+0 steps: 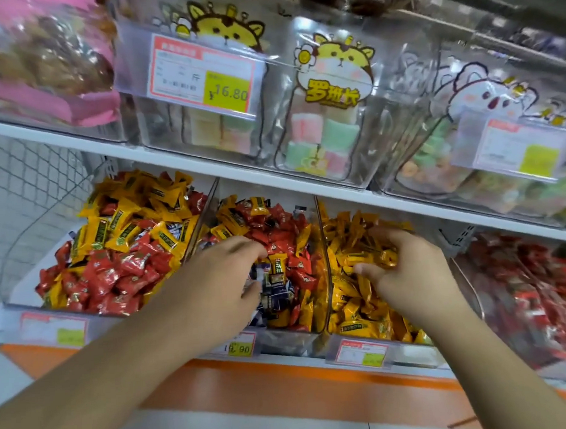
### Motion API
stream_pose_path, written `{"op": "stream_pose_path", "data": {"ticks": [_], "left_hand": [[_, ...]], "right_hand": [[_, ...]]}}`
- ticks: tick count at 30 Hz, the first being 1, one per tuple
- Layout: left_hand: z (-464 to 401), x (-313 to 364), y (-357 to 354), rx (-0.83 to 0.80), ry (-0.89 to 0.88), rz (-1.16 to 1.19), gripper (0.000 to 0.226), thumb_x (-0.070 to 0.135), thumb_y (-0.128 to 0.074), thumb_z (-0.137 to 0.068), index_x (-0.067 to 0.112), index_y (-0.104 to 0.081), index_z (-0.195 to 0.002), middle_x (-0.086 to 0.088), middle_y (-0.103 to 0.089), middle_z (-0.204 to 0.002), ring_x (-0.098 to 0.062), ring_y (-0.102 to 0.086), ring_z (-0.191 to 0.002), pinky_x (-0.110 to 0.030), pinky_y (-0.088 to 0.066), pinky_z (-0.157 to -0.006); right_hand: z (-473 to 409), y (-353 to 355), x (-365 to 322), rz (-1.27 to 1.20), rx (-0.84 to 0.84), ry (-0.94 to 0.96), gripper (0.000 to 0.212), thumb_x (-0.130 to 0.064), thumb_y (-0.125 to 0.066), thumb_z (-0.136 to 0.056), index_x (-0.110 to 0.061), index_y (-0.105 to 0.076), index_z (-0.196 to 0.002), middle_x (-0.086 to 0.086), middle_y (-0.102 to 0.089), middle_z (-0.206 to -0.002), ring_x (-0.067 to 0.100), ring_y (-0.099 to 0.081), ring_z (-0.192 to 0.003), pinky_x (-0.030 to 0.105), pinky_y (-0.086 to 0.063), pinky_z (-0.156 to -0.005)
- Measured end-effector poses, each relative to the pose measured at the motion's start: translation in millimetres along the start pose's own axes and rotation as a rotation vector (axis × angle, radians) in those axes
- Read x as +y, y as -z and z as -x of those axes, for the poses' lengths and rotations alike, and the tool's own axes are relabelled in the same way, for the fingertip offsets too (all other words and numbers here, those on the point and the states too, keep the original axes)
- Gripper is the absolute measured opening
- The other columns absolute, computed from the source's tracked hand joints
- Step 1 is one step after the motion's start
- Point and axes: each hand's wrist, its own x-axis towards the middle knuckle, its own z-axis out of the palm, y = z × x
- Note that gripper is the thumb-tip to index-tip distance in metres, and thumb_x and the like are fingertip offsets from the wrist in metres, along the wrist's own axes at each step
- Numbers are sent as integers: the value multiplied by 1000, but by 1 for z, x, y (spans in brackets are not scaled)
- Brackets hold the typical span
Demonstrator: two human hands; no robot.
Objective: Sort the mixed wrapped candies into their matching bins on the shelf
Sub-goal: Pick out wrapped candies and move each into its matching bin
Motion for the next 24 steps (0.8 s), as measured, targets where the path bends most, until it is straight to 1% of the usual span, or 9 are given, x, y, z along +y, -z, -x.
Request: {"op": "stream_pose_path", "data": {"ticks": [3,6,8,10,12,16,19,22,24], "left_hand": [[-6,7,-11,-3,3,-3,40,36,-56,-103,34,-52,-142,21,-47,-144,-4,-53,-120,-22,-46,-98],[-18,13,-24,14,32,6,31,37,-60,-100,32,-59,-131,18,-57,-129,-4,-55,-104,-24,-50,-89],[-35,19,-33,41,48,5,26,38,-64,-98,30,-62,-122,15,-59,-117,-7,-57,-103,-31,-55,-88],[-55,25,-40,82,81,-1,23,41,-67,-96,29,-64,-116,12,-60,-112,-12,-59,-101,-37,-58,-86],[-72,31,-47,120,113,-48,25,45,-68,-95,26,-68,-110,7,-63,-109,-19,-62,-99,-39,-58,-82],[-91,32,-60,164,109,-169,22,42,-71,-95,21,-75,-99,-1,-68,-102,-26,-67,-89,-33,-52,-71],[-92,30,-57,202,110,-125,16,34,-72,-95,20,-74,-87,0,-69,-89,-25,-66,-78,-31,-49,-65],[-78,32,-41,197,157,-8,14,31,-69,-97,24,-69,-85,4,-66,-74,-18,-63,-64,-34,-53,-58],[-58,35,-30,168,171,66,15,30,-67,-98,28,-65,-83,5,-62,-63,-10,-54,-46,-29,-47,-44]], "right_hand": [[-2,0,2,-60,-14,8,54,-41,-82,-86,-29,-64,-135,-1,-65,-135,23,-55,-131,33,-44,-102],[-4,-3,1,-86,-29,18,40,-38,-76,-91,-32,-65,-128,0,-65,-133,24,-58,-123,25,-43,-89],[-5,-4,2,-84,-60,31,35,-36,-72,-94,-33,-63,-127,-1,-63,-134,19,-67,-100,18,-45,-73],[-4,-4,5,-90,-92,34,34,-34,-70,-95,-34,-61,-128,-3,-61,-134,10,-64,-74,10,-40,-52],[-3,-3,8,-95,-110,37,35,-32,-69,-96,-35,-61,-130,-5,-59,-136,1,-57,-71,7,-38,-47],[-3,-1,17,-123,-118,22,37,-31,-70,-95,-35,-61,-130,-5,-62,-129,1,-58,-67,6,-41,-48],[-4,1,20,-143,-122,4,39,-30,-70,-96,-34,-60,-133,-7,-60,-131,-1,-57,-69,5,-39,-49],[-3,3,17,-110,-127,77,47,-27,-68,-96,-31,-55,-141,-4,-58,-139,11,-59,-102,18,-47,-81],[0,2,9,-102,-160,180,61,-24,-69,-96,-34,-45,-151,-5,-50,-148,17,-50,-130,27,-44,-101]]}}
